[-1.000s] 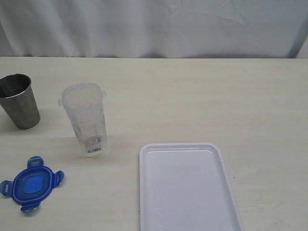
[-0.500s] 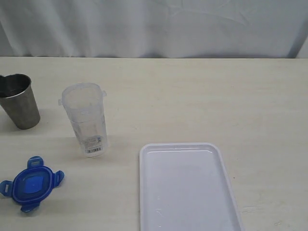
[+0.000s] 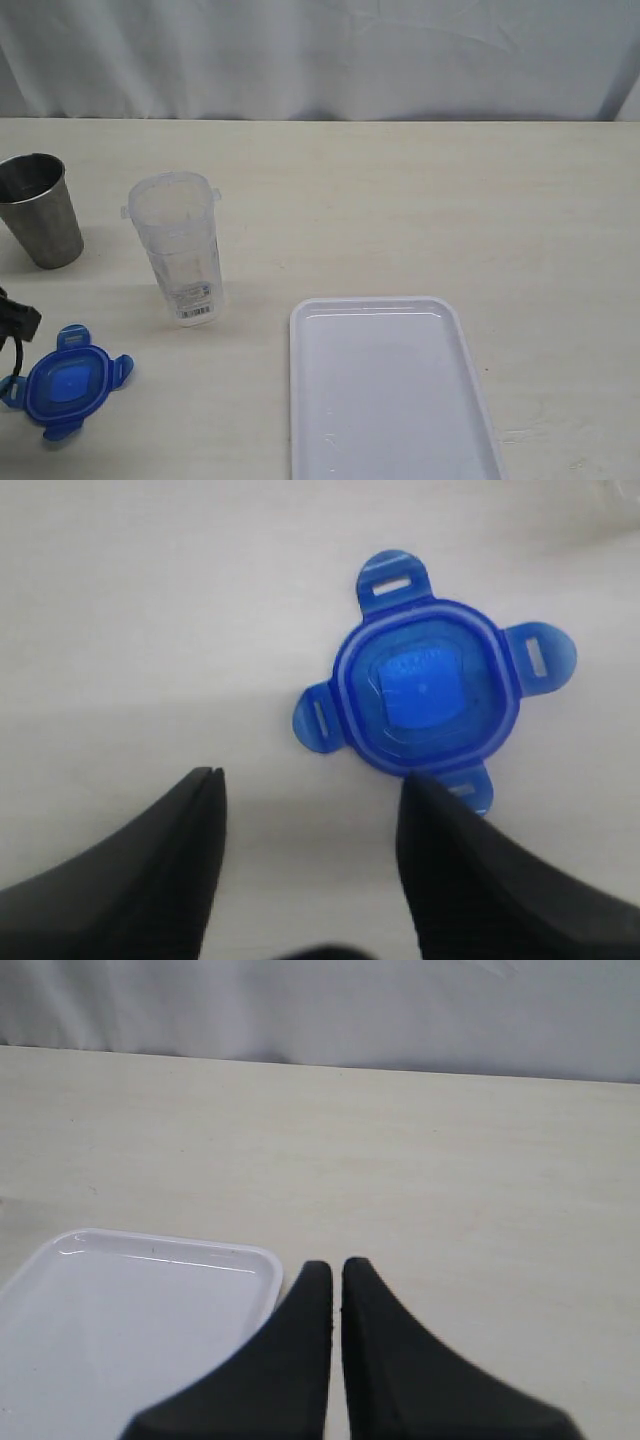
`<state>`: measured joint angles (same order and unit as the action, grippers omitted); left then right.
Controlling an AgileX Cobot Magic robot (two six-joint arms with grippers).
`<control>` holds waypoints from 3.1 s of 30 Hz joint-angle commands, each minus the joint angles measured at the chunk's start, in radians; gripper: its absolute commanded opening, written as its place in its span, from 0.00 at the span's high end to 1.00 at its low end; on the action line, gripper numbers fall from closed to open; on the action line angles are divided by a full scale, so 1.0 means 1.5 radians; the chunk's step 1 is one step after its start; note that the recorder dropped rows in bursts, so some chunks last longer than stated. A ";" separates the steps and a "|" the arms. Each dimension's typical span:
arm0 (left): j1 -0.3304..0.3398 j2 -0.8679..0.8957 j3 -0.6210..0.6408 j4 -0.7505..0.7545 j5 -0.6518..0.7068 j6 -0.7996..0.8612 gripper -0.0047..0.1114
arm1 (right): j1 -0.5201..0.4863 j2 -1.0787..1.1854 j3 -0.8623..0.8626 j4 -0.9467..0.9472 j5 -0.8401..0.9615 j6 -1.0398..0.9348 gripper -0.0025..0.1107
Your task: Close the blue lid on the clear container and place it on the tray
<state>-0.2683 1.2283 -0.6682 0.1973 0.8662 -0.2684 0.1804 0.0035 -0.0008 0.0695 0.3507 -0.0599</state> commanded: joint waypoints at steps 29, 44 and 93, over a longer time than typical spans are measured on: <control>0.078 0.262 0.126 -0.039 -0.345 -0.101 0.48 | -0.002 -0.002 0.001 -0.005 -0.005 0.000 0.94; 0.078 0.272 0.126 -0.040 -0.357 -0.101 0.52 | -0.002 -0.002 0.001 -0.005 -0.005 0.000 0.94; 0.143 0.095 0.103 0.111 -0.596 -0.067 0.42 | -0.002 -0.002 0.001 -0.005 -0.005 0.000 0.94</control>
<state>-0.0674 1.3533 -0.5069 0.3615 -0.0111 -0.3735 0.1804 0.0035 -0.0008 0.0673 0.3507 -0.0599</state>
